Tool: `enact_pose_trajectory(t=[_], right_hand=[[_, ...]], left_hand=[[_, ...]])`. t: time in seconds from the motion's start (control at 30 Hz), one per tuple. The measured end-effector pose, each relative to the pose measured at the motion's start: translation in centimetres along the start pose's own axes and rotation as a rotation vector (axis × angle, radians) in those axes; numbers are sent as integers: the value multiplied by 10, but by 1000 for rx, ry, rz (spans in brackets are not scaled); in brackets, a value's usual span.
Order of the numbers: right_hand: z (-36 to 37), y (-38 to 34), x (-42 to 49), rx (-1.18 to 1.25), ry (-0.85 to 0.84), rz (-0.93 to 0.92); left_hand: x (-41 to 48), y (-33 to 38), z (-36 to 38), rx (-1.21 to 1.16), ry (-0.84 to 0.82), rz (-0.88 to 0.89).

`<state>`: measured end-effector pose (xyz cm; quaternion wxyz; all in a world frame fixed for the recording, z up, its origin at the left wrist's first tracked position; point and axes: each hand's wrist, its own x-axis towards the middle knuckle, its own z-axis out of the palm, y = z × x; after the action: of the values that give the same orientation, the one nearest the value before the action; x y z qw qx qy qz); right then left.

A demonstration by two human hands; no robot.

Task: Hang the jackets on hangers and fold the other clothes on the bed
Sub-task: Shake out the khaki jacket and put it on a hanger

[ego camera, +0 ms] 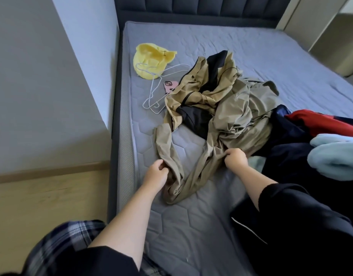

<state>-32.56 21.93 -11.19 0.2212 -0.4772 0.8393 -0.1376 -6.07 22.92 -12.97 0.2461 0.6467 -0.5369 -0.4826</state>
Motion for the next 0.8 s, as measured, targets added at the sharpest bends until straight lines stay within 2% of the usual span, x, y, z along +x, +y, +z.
enact_pose_trajectory(t=[0.07, 0.13, 0.2, 0.27, 0.3, 0.33, 0.4, 0.43, 0.47, 0.53, 0.63, 0.7, 0.8], right_hand=[[-6, -24, -10, 196, -9, 2], [-14, -54, -24, 401, -106, -64], [-22, -83, -47, 562, -303, -159], [-24, -103, -70, 672, -575, -242], [-22, -108, -77, 673, -605, -302], [-18, -111, -80, 607, -522, -380], [-15, -108, -74, 323, -99, -522], [-13, -102, -67, 162, 93, -548], [-12, -95, -58, 22, 193, -527], [-9, -73, -39, -157, 119, -349], [4, -41, -28, -42, -193, -46], [18, -29, -34, -21, -307, -65], [34, -31, -44, -194, -282, -194]], left_hand=[[3, 6, -8, -164, -8, 14], [3, 12, -13, -400, -71, -45], [4, 13, -20, -613, -139, -133], [4, 13, -27, -765, -193, -176], [3, 12, -30, -808, -212, -193], [2, 12, -33, -837, -231, -213], [-1, 12, -34, -844, -302, -227], [-3, 12, -33, -822, -325, -227], [-3, 10, -32, -794, -327, -244], [-5, 9, -31, -675, -294, -260], [-8, 10, -28, -442, -244, -157], [-11, 10, -23, -363, -237, -91], [-16, 9, -17, -280, -295, -52]])
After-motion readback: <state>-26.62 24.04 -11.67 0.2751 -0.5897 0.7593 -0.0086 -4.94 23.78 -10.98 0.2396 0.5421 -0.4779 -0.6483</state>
